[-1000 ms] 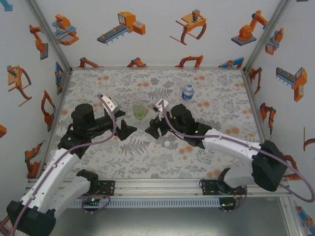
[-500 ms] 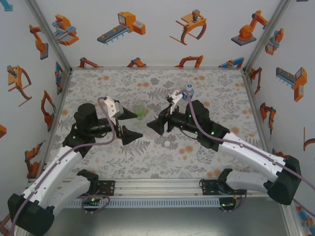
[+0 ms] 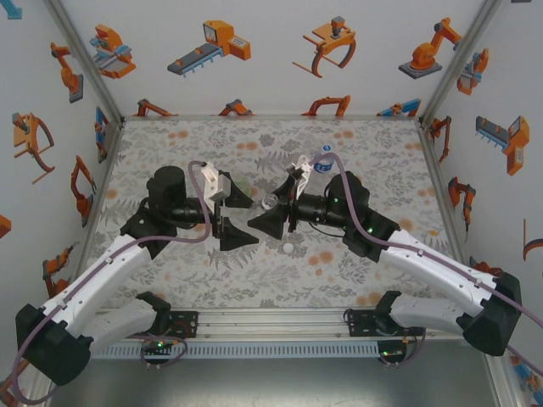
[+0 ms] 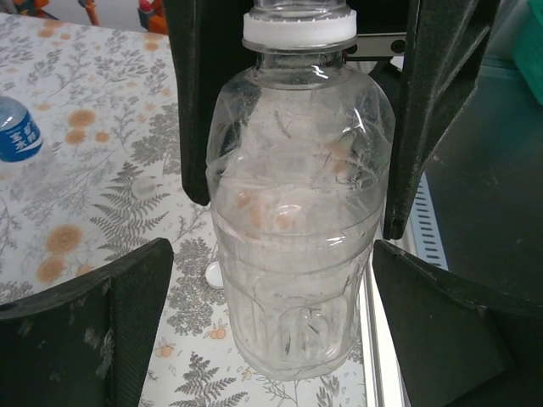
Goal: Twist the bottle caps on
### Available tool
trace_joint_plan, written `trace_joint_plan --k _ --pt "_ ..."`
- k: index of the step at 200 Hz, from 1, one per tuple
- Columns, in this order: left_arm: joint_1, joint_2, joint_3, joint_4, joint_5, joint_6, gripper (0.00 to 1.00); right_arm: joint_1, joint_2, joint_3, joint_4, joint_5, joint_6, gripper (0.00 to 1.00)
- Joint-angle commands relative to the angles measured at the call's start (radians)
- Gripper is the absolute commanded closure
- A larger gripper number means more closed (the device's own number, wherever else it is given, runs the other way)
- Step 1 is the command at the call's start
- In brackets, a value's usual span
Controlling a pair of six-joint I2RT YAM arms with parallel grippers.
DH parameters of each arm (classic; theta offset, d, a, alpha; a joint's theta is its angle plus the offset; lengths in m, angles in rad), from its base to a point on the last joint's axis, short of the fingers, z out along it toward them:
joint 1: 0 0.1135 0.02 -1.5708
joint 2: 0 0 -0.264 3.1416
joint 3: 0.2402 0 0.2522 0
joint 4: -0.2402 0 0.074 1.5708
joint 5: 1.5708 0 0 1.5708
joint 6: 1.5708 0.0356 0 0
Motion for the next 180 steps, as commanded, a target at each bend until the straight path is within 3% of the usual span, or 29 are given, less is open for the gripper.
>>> trace_joint_plan --k 1,32,131,180 --pt "-0.011 0.007 0.042 -0.058 0.061 0.055 0.11 0.005 -0.033 0.035 0.052 -0.025 -0.013 0.67" --pt "-0.032 0.024 0.053 -0.063 0.061 0.061 0.14 0.005 -0.041 0.053 0.023 0.043 -0.001 0.69" --pt "-0.052 0.068 0.069 -0.020 0.047 0.047 0.29 0.005 -0.049 0.066 0.032 0.106 0.072 0.75" --pt "-0.057 0.075 0.070 0.004 0.046 0.029 0.31 0.004 -0.052 0.060 0.035 0.104 0.086 0.75"
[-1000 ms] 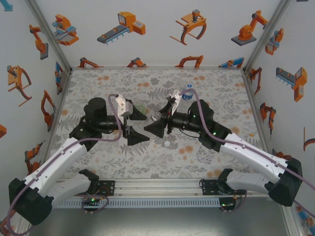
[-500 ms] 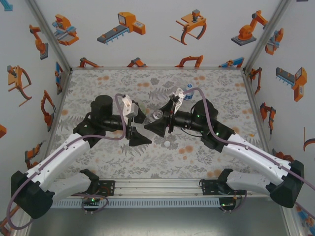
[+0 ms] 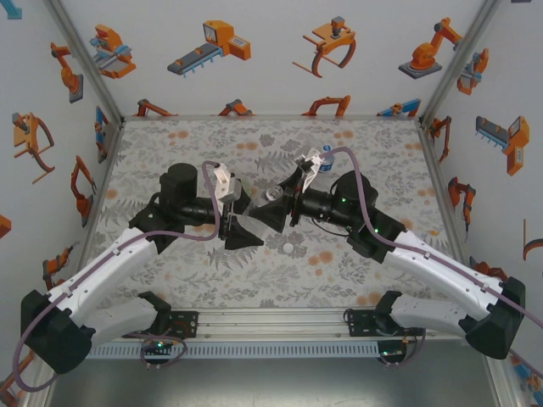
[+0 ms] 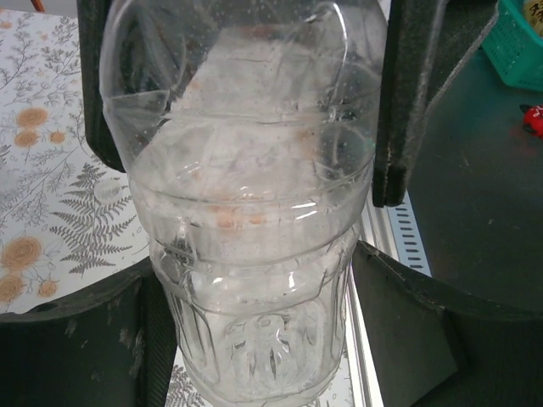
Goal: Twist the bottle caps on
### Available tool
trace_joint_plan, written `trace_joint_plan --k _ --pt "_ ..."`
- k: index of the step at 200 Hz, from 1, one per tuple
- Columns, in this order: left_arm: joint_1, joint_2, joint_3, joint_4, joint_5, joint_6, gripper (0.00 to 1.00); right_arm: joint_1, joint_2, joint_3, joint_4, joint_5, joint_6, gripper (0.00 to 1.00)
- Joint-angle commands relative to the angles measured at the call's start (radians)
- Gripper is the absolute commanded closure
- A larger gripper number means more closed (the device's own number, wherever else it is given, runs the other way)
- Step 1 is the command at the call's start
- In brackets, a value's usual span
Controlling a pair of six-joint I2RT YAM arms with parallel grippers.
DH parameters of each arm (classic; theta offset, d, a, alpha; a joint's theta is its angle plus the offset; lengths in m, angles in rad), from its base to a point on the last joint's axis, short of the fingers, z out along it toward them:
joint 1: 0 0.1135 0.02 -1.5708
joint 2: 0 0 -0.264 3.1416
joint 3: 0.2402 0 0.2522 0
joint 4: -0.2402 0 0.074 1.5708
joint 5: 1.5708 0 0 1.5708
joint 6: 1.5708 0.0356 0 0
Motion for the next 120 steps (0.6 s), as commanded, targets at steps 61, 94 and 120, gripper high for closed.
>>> trace_joint_plan --k 61,94,120 --pt "-0.015 0.023 0.040 0.071 0.020 -0.032 0.32 0.005 -0.030 0.019 0.067 0.003 0.042 0.75" --pt "-0.016 0.026 0.040 0.069 0.020 -0.030 0.36 0.005 -0.033 0.019 0.068 0.001 0.042 0.75" --pt "-0.018 0.029 0.045 0.063 0.020 -0.028 0.43 0.005 -0.034 0.014 0.065 0.000 0.038 0.75"
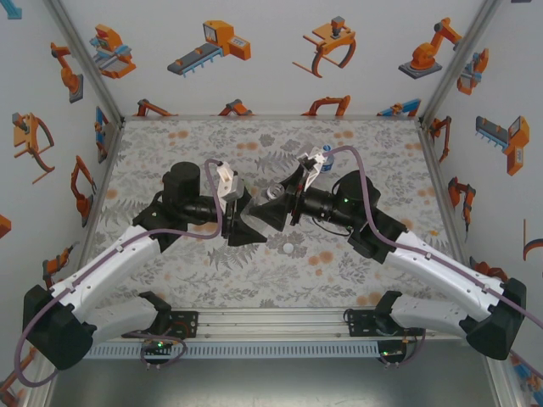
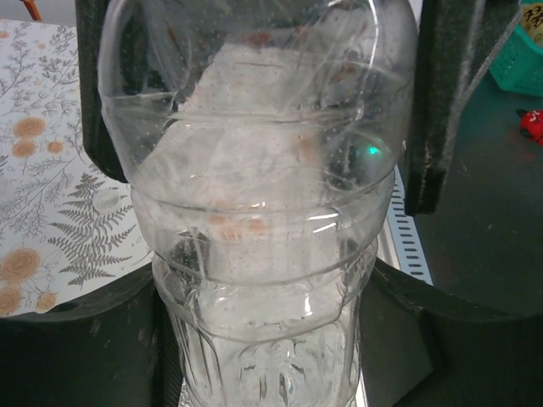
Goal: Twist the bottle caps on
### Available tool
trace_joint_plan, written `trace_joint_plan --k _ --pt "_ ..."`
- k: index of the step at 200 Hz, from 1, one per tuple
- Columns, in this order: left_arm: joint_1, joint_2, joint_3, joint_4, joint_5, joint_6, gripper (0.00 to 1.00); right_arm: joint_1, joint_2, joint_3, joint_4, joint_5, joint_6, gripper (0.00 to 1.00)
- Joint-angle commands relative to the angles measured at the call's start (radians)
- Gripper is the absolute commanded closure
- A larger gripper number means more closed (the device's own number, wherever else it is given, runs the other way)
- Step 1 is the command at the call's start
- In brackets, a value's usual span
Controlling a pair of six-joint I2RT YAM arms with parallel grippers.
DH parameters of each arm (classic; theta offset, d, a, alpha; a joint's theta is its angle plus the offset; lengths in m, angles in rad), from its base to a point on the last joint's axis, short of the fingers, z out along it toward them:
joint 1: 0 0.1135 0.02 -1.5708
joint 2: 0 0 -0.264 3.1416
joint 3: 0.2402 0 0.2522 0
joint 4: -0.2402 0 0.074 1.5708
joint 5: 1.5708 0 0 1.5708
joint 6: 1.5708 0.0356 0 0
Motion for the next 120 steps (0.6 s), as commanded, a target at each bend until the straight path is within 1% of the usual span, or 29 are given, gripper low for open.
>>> trace_joint_plan --k 1,13,21,45,53,62,82,105,120 --pt "-0.004 0.003 0.037 0.020 0.019 -0.005 0.44 0.005 -0.027 0.014 0.044 -0.004 0.014 0.75" --pt "-0.005 0.004 0.043 0.008 0.019 0.008 0.46 0.005 -0.030 0.013 0.041 -0.001 0.011 0.74" --pt "-0.005 0.004 0.056 -0.025 0.014 0.035 0.49 0.005 -0.032 0.012 0.035 0.003 0.007 0.71" --pt "0.002 0.013 0.124 -0.182 -0.028 0.151 0.54 0.005 -0.059 0.023 -0.022 0.045 -0.034 0.46" --pt "0.010 0.020 0.143 -0.218 -0.043 0.176 0.56 0.005 -0.072 0.028 -0.048 0.068 -0.054 0.39" --pt "0.019 0.027 0.161 -0.250 -0.052 0.198 0.59 0.005 -0.090 0.031 -0.076 0.092 -0.072 0.35" --pt "0.052 0.046 0.196 -0.293 -0.057 0.230 0.67 0.005 -0.124 0.031 -0.130 0.147 -0.117 0.31" --pt "0.098 0.065 0.220 -0.308 -0.060 0.245 0.74 0.005 -0.150 0.038 -0.212 0.212 -0.162 0.30" --pt "0.127 0.073 0.229 -0.310 -0.062 0.251 0.79 0.005 -0.159 0.040 -0.256 0.248 -0.181 0.30"
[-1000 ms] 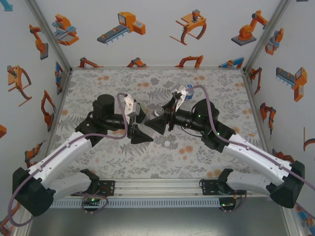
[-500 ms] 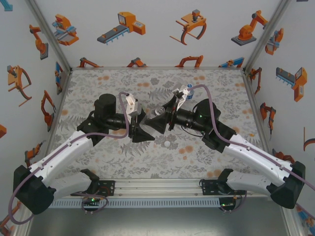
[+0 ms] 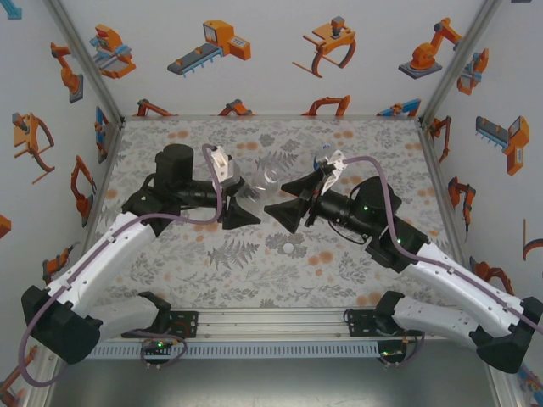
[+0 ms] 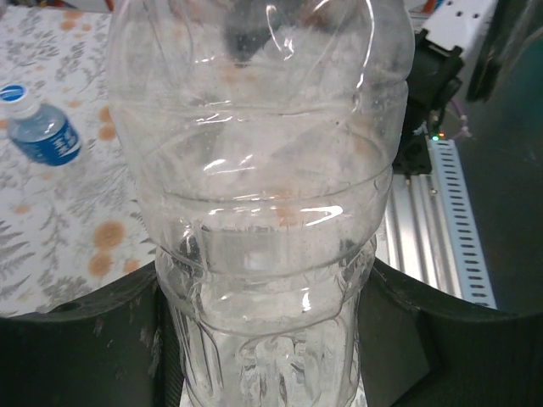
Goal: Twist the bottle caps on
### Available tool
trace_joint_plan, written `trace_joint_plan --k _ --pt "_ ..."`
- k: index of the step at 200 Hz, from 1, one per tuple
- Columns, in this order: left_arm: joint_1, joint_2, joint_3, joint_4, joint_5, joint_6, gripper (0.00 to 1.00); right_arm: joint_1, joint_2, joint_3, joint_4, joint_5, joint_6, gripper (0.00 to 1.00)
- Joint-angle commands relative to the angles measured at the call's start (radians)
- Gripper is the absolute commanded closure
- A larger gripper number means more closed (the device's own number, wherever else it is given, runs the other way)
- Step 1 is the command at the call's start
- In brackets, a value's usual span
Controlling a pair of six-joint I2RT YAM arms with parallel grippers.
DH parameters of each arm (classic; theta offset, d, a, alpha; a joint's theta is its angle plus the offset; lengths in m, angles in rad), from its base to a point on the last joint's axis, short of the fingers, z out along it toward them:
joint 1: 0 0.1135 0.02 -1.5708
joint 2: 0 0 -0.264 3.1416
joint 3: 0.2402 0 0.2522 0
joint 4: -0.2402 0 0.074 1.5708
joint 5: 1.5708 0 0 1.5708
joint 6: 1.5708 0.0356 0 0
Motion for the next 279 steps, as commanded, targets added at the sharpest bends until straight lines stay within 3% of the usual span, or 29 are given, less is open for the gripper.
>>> trace_joint_plan --k 1,66,102,155,226,279 --pt "0.041 0.018 0.034 -0.050 -0.001 0.055 0.80 0.004 -0.021 0.038 -0.103 0.096 -0.066 0.30" --pt "0.108 0.031 0.041 -0.096 -0.047 0.104 0.98 -0.010 0.031 0.008 -0.318 0.327 -0.043 0.34" --pt "0.109 0.003 -0.025 -0.035 -0.107 0.067 1.00 -0.062 0.108 -0.037 -0.386 0.336 0.064 0.38" --pt "0.109 0.012 -0.012 -0.078 -0.169 0.056 1.00 -0.144 0.187 -0.079 -0.503 0.344 0.177 0.43" --pt "0.109 0.000 -0.013 -0.073 -0.266 0.045 1.00 -0.148 0.341 -0.052 -0.550 0.323 0.249 0.55" --pt "0.112 -0.014 -0.027 -0.054 -0.309 0.036 0.99 -0.100 0.465 -0.044 -0.492 0.289 0.345 0.56"
